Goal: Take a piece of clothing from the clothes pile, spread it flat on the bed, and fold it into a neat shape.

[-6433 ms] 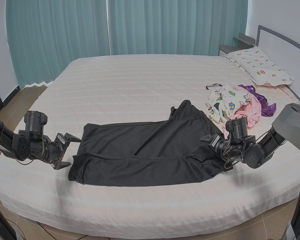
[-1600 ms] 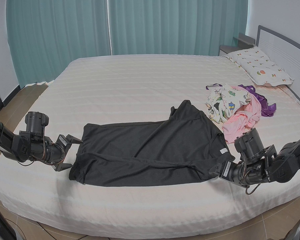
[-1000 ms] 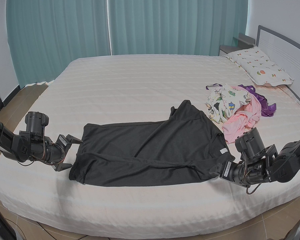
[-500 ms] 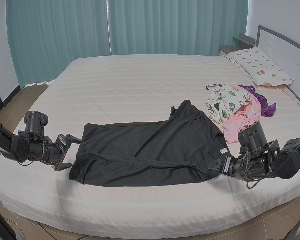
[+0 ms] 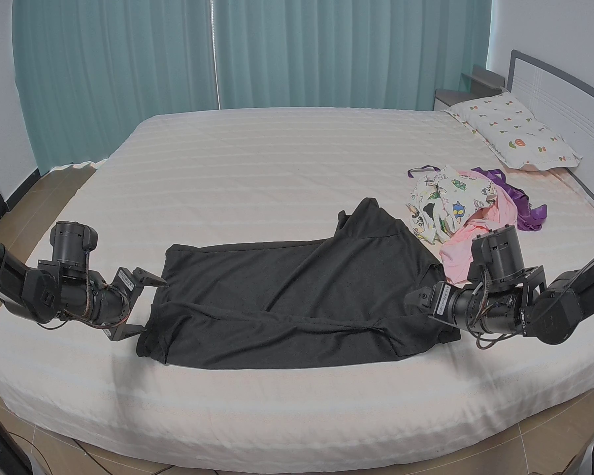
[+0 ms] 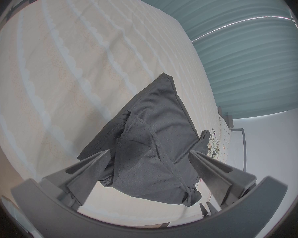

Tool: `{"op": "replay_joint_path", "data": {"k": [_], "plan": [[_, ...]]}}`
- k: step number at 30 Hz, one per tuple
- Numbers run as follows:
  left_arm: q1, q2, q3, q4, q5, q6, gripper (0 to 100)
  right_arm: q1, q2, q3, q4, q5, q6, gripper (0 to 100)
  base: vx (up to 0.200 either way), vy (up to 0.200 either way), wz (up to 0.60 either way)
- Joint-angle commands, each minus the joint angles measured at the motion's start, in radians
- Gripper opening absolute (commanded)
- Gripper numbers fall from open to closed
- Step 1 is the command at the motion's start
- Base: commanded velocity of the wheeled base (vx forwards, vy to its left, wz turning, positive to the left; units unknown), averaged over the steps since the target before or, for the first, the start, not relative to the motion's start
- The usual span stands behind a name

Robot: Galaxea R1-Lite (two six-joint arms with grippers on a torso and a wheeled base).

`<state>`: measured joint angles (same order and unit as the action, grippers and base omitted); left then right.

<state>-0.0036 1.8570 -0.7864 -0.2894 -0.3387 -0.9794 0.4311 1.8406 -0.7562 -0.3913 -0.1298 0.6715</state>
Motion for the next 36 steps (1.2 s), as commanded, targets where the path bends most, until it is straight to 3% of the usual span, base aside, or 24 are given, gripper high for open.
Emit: {"op": "replay_joint_path", "data": {"k": [1, 6, 12, 15, 23, 26, 34, 35, 36], "plan": [[-0.006, 0.005, -0.004, -0.001, 0.001, 0.001, 100, -0.048, 0.017, -0.020, -0.008, 0.036, -0.007, 100, 0.000, 0.000, 0.00], [-0.006, -0.001, -0.001, -0.001, 0.001, 0.001, 100, -0.080, 0.023, 0.000, -0.028, 0.065, -0.027, 100, 0.000, 0.000, 0.00], [-0.007, -0.002, 0.001, 0.001, 0.001, 0.001, 100, -0.115, 0.026, 0.035, -0.147, 0.125, -0.033, 100, 0.000, 0.000, 0.00], [-0.007, -0.001, 0.001, 0.001, 0.000, 0.001, 100, -0.121, 0.012, 0.060, -0.204, 0.171, -0.082, 100, 0.000, 0.000, 0.00], [-0.018, 0.001, -0.001, 0.018, 0.000, 0.001, 100, -0.121, 0.038, 0.047, -0.287, 0.150, -0.076, 100, 0.000, 0.000, 0.00], [-0.019, -0.004, 0.001, 0.018, 0.001, 0.001, 100, -0.135, 0.045, 0.051, -0.376, 0.125, 0.000, 100, 0.000, 0.000, 0.00], [-0.019, -0.022, 0.003, 0.019, 0.003, 0.002, 100, -0.152, 0.020, 0.097, -0.331, 0.111, 0.016, 100, 0.000, 0.000, 0.00], [-0.019, -0.038, 0.009, 0.018, 0.003, 0.004, 100, -0.172, -0.015, 0.138, -0.216, 0.122, 0.011, 100, 0.000, 0.000, 0.00], [-0.019, -0.038, 0.009, 0.018, 0.003, 0.002, 100, -0.176, -0.017, 0.136, -0.210, 0.124, 0.019, 100, 0.000, 0.000, 0.00]]}}
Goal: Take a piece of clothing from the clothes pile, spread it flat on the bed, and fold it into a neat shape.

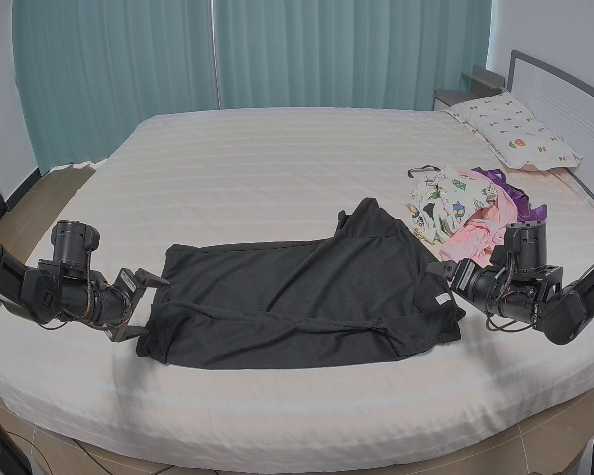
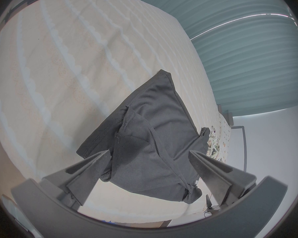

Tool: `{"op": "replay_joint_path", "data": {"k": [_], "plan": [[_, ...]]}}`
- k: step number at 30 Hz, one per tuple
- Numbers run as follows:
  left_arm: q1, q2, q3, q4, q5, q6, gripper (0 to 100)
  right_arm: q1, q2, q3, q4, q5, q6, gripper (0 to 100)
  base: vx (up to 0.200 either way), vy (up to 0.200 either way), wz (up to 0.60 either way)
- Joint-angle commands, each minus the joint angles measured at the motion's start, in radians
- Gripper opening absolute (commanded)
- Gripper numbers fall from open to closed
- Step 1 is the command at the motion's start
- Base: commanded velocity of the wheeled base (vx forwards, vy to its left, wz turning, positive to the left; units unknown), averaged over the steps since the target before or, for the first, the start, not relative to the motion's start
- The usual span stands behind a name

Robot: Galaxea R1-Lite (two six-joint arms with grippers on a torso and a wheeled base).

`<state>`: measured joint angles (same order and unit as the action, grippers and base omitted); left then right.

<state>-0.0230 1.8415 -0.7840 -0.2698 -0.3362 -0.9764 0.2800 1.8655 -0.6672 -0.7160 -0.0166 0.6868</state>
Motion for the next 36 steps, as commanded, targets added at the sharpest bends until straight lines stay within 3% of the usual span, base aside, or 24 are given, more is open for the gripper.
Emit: {"op": "replay_joint_path", "data": {"k": [1, 10, 25, 36], "plan": [[0.000, -0.022, 0.006, -0.002, 0.000, -0.001, 100, -0.035, -0.045, 0.057, 0.115, 0.010, 0.005, 100, 0.000, 0.000, 0.00], [0.000, -0.016, 0.020, -0.011, -0.003, -0.002, 100, -0.028, -0.074, 0.143, 0.113, 0.012, 0.000, 100, 0.000, 0.000, 0.00], [-0.002, -0.011, 0.020, -0.012, -0.001, -0.004, 100, -0.035, -0.042, 0.144, 0.112, 0.014, -0.004, 100, 0.000, 0.000, 0.00], [-0.002, -0.015, 0.032, -0.012, -0.041, 0.015, 100, -0.031, -0.025, 0.146, 0.110, 0.015, -0.007, 100, 0.200, 0.000, 0.00]]}}
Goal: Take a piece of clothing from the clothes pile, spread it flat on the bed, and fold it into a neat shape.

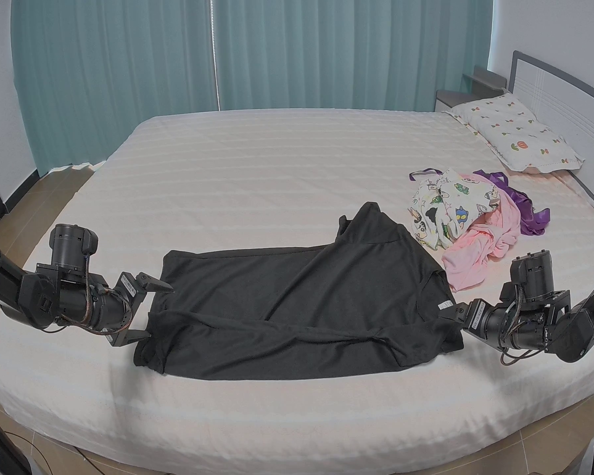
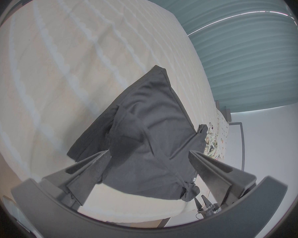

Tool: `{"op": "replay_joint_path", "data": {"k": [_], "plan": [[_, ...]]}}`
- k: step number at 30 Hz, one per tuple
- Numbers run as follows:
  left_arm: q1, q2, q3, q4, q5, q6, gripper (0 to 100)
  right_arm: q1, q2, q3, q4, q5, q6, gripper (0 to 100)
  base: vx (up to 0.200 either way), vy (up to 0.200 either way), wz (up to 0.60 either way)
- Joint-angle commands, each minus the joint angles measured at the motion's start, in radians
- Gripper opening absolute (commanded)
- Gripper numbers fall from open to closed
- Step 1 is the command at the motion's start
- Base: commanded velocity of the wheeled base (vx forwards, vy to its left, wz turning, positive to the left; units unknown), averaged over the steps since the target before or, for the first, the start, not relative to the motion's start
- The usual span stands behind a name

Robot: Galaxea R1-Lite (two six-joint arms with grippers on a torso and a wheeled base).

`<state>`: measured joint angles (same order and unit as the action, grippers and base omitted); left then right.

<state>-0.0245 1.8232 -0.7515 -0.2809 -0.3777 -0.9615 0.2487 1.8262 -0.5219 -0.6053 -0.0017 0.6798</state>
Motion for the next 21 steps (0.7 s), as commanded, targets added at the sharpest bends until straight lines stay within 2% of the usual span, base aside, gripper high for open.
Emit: {"op": "replay_joint_path", "data": {"k": [1, 14, 21], "plan": [[0.000, 0.004, 0.000, -0.001, 0.002, 0.000, 100, 0.000, 0.016, 0.000, -0.001, 0.000, 0.000, 100, 0.200, 0.000, 0.00], [0.000, 0.008, -0.003, -0.003, 0.005, 0.003, 100, -0.003, 0.019, -0.001, -0.001, 0.009, 0.000, 100, 0.000, 0.000, 0.00], [0.001, 0.025, -0.011, -0.003, 0.013, 0.006, 100, -0.019, 0.045, 0.000, -0.045, 0.042, -0.003, 100, 0.000, 0.000, 0.00]]}}
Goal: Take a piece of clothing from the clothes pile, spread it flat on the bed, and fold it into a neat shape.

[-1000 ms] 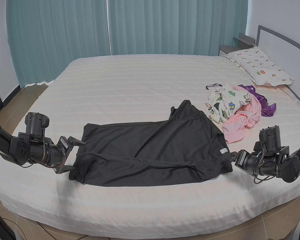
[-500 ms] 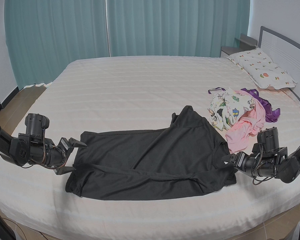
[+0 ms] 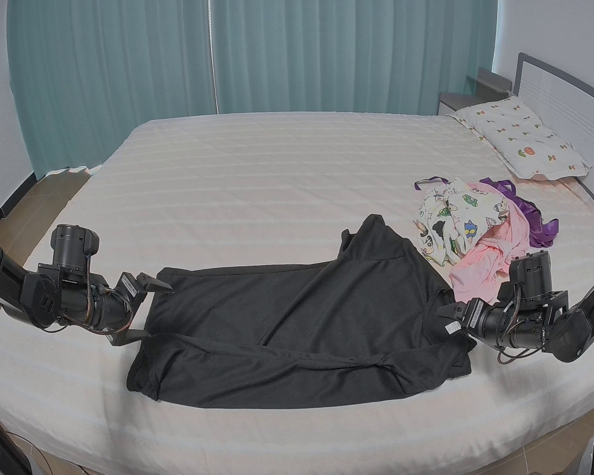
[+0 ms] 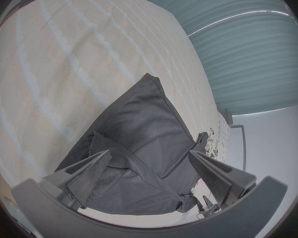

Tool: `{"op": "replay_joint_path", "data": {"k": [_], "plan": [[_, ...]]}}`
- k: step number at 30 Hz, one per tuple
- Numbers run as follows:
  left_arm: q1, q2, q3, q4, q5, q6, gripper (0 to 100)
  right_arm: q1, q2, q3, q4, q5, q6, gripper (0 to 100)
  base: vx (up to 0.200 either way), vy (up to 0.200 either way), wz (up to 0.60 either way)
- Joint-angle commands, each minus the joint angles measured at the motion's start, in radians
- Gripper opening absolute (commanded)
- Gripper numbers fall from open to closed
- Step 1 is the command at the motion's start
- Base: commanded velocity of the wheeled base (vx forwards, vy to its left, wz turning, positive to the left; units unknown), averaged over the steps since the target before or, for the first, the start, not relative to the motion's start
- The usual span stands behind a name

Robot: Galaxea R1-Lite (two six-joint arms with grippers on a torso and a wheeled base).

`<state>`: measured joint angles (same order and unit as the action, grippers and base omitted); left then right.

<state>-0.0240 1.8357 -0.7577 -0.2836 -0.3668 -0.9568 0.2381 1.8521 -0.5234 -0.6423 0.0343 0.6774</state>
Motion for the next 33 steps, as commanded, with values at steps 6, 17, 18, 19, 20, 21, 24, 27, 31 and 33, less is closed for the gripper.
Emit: {"op": "replay_joint_path", "data": {"k": [6, 17, 18, 19, 20, 21, 24, 27, 31, 33], "plan": [[0.015, 0.025, 0.006, 0.006, 0.002, 0.087, 100, -0.039, 0.059, 0.002, -0.037, 0.009, -0.026, 100, 0.000, 0.000, 0.00], [0.033, 0.046, -0.011, 0.112, 0.066, 0.340, 100, -0.036, 0.091, 0.051, -0.140, 0.029, -0.068, 100, 0.000, 0.000, 0.00], [0.032, 0.053, -0.014, 0.112, 0.072, 0.343, 100, -0.034, 0.091, 0.052, -0.140, 0.027, -0.068, 100, 0.000, 0.000, 0.00], [0.030, 0.073, -0.022, 0.110, 0.092, 0.349, 100, -0.034, 0.090, 0.059, -0.143, 0.027, -0.070, 100, 0.000, 0.000, 0.00], [0.030, 0.073, -0.022, 0.110, 0.092, 0.349, 100, -0.034, 0.090, 0.059, -0.143, 0.027, -0.070, 100, 0.000, 0.000, 0.00], [0.023, 0.088, -0.037, 0.110, 0.114, 0.349, 100, -0.034, 0.090, 0.062, -0.146, 0.027, -0.070, 100, 0.000, 0.000, 0.00], [0.012, 0.105, -0.046, 0.109, 0.118, 0.349, 100, -0.039, 0.088, 0.060, -0.148, 0.027, -0.070, 100, 0.000, 0.000, 0.00], [-0.005, 0.132, -0.066, 0.109, 0.121, 0.349, 100, -0.040, 0.090, 0.057, -0.148, 0.029, -0.068, 100, 0.000, 0.000, 0.00], [-0.020, 0.161, -0.078, 0.106, 0.134, 0.349, 100, -0.042, 0.088, 0.059, -0.148, 0.027, -0.070, 100, 0.000, 0.000, 0.00], [-0.022, 0.169, -0.081, 0.104, 0.134, 0.348, 100, -0.042, 0.090, 0.059, -0.148, 0.029, -0.068, 100, 0.000, 0.000, 0.00]]}}
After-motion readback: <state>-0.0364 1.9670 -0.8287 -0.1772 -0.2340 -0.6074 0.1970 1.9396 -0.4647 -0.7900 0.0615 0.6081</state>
